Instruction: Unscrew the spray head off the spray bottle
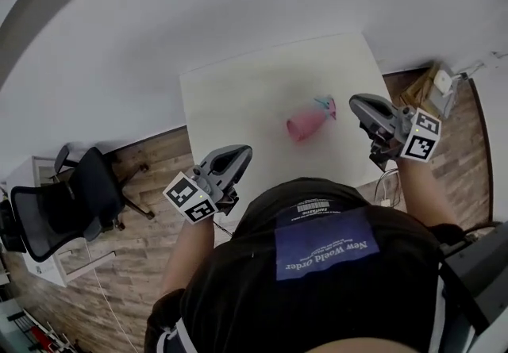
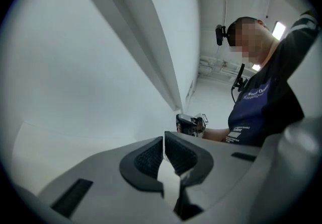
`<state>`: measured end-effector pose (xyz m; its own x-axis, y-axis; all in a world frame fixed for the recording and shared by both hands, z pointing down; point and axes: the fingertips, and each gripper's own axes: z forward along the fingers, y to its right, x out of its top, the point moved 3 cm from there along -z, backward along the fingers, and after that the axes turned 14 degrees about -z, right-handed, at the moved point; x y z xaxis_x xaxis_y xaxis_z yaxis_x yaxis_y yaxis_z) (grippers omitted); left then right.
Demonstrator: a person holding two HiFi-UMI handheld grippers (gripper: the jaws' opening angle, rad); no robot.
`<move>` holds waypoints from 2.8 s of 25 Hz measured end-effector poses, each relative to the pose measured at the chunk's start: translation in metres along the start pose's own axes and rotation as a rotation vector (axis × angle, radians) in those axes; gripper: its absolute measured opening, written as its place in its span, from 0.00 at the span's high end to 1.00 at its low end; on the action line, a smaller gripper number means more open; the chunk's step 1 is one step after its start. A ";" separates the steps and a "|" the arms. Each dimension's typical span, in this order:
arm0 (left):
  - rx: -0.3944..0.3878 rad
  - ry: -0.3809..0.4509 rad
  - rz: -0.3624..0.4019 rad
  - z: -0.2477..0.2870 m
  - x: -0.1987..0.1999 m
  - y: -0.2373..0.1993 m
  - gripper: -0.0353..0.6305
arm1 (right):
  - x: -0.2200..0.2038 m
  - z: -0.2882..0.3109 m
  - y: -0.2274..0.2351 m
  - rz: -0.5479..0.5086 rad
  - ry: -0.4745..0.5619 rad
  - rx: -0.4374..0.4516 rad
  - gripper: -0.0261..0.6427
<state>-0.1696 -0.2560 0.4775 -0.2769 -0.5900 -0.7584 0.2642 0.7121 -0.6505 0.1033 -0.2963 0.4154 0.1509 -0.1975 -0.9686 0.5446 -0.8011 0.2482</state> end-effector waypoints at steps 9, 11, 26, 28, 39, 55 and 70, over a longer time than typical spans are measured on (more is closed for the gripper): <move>-0.006 -0.054 -0.031 0.060 -0.010 -0.010 0.76 | 0.010 0.005 0.036 0.004 -0.025 0.125 0.97; 0.032 -0.068 0.003 0.069 -0.022 -0.010 0.67 | 0.004 0.000 0.041 0.007 -0.021 0.165 0.97; 0.099 -0.421 0.314 0.132 -0.107 -0.080 0.13 | -0.001 -0.030 0.044 -0.030 -0.005 0.147 0.97; 0.096 -0.445 0.337 0.141 -0.117 -0.090 0.13 | -0.002 -0.034 0.044 -0.033 -0.019 0.129 0.97; 0.123 -0.547 0.430 0.178 -0.183 -0.130 0.07 | -0.007 -0.068 0.051 -0.027 -0.046 0.061 0.97; 0.112 -0.554 0.474 0.201 -0.203 -0.141 0.07 | -0.017 -0.076 0.055 -0.011 -0.077 0.024 0.97; 0.092 -0.624 0.495 0.209 -0.214 -0.150 0.22 | -0.020 -0.081 0.055 -0.017 -0.090 -0.005 0.97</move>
<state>0.0430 -0.3158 0.7292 0.4530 -0.3374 -0.8252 0.3042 0.9286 -0.2127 0.1975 -0.2906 0.4493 0.0670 -0.2343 -0.9699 0.5508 -0.8018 0.2317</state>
